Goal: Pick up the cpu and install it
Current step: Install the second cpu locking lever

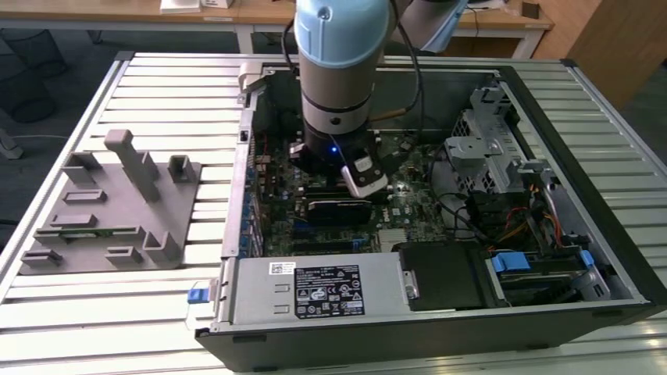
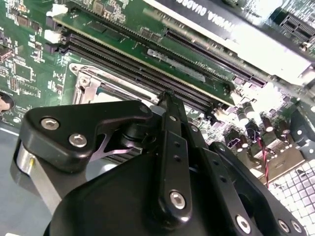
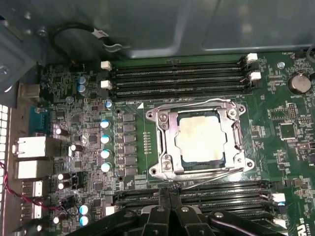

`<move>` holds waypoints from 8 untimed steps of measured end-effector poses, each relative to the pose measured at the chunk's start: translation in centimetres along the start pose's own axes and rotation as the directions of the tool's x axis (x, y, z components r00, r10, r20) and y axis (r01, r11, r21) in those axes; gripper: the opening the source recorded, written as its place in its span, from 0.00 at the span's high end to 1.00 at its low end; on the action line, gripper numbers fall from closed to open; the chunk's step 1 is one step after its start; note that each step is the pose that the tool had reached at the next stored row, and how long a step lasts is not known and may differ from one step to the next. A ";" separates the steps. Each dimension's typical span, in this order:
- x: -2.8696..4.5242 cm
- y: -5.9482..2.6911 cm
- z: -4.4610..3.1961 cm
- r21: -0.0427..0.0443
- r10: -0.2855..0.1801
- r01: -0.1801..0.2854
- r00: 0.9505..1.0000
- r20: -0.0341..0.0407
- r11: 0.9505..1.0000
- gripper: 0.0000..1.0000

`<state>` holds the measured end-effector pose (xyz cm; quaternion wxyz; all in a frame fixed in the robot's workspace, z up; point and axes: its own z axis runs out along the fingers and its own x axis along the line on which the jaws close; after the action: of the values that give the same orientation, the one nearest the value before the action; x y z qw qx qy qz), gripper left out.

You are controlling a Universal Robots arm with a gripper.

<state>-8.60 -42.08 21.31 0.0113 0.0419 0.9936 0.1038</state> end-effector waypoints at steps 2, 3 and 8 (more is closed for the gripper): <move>0.08 -0.18 0.10 -0.007 0.001 -0.001 1.000 0.000 1.000 0.89; 0.16 -0.21 0.14 -0.012 0.001 -0.001 1.000 -0.001 1.000 0.89; 0.79 -0.31 0.36 -0.041 0.003 -0.003 1.000 -0.003 0.999 0.89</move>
<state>-9.40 -42.24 20.89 0.0105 0.0429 0.9912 0.1245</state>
